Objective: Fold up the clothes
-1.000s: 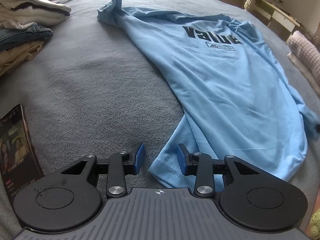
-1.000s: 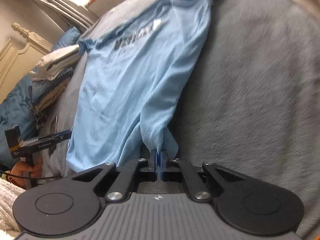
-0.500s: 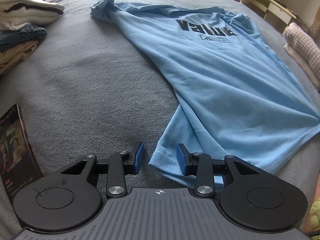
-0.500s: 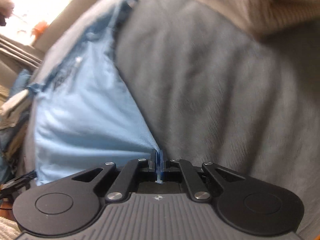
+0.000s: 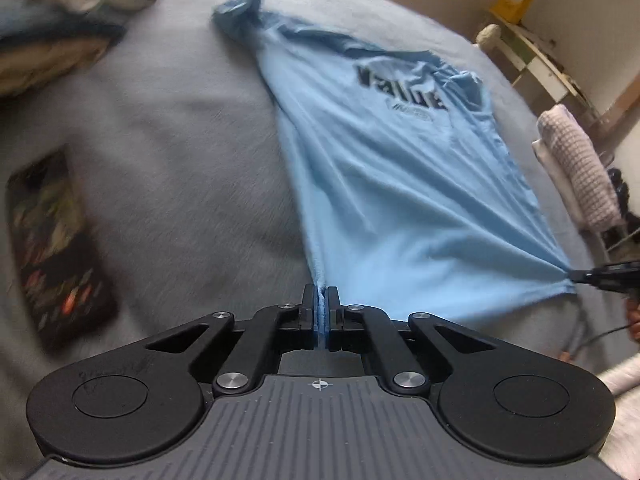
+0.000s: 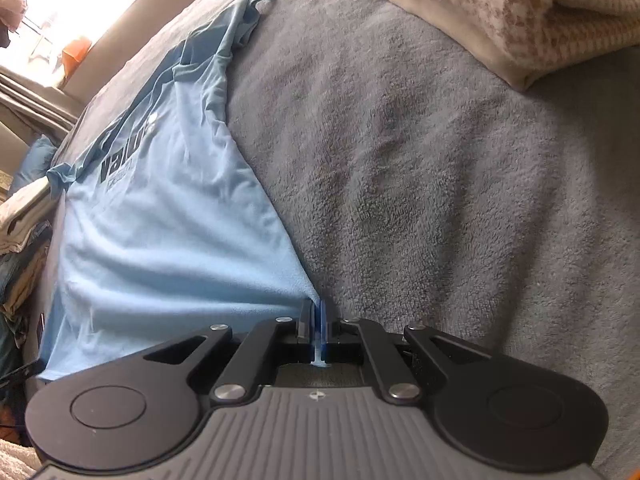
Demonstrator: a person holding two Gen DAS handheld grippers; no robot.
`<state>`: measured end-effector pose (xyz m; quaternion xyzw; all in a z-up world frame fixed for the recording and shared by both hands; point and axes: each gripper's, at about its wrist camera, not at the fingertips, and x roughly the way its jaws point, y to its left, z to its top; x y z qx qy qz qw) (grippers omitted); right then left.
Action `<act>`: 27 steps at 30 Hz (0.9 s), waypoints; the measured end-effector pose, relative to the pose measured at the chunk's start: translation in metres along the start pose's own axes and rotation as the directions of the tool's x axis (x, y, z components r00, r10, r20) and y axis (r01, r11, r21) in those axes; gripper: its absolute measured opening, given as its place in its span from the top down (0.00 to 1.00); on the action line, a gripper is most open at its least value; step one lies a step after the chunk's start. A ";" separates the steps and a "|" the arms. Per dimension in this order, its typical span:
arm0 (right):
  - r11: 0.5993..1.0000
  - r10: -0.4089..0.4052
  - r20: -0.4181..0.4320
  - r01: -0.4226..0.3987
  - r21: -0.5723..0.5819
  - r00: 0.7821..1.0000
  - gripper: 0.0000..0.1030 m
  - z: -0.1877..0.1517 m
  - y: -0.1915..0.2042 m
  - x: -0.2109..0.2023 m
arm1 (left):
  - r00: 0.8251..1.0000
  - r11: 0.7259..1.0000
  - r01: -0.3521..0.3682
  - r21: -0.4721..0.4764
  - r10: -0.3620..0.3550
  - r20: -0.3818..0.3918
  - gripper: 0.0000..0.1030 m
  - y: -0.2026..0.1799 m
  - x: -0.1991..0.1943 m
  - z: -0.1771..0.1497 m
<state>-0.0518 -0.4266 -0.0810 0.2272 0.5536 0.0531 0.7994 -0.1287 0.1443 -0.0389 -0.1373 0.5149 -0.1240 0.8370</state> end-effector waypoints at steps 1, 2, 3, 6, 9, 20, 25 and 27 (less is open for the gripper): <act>1.000 0.001 -0.007 -0.001 0.002 1.000 0.98 0.000 -0.001 0.001 | 1.000 1.000 0.002 -0.024 -0.002 -0.017 0.99 0.004 -0.005 -0.003; 1.000 0.002 -0.014 -0.002 0.003 1.000 0.98 -0.001 -0.001 0.002 | 1.000 0.999 -0.003 -0.040 0.002 -0.030 0.99 0.008 -0.006 -0.007; 1.000 0.003 -0.021 -0.003 0.004 1.000 0.98 -0.001 -0.002 0.003 | 0.999 0.999 -0.011 -0.048 0.009 -0.038 0.99 0.010 -0.004 -0.010; 1.000 0.004 -0.035 -0.005 -0.005 0.999 0.98 0.000 0.000 0.002 | 0.998 0.997 -0.016 -0.075 0.012 -0.056 0.99 0.014 0.005 -0.014; 1.000 0.013 -0.032 -0.014 -0.011 0.999 0.98 0.003 0.000 -0.011 | 0.998 0.998 -0.013 -0.057 0.009 -0.068 0.99 0.010 0.009 -0.013; 0.996 -0.082 -0.009 0.082 0.018 0.997 1.00 -0.004 -0.022 -0.042 | 0.992 0.999 0.003 -0.048 -0.009 -0.126 0.99 0.019 0.024 -0.013; 1.000 -0.019 -0.003 0.019 0.017 1.000 0.98 0.000 -0.016 -0.035 | 0.993 1.000 -0.027 -0.012 0.025 -0.115 0.95 0.017 0.023 -0.014; 1.000 0.012 0.008 -0.011 -0.025 1.000 0.93 0.005 -0.008 -0.033 | 0.994 0.999 -0.038 0.007 0.039 -0.104 0.92 0.016 0.020 -0.014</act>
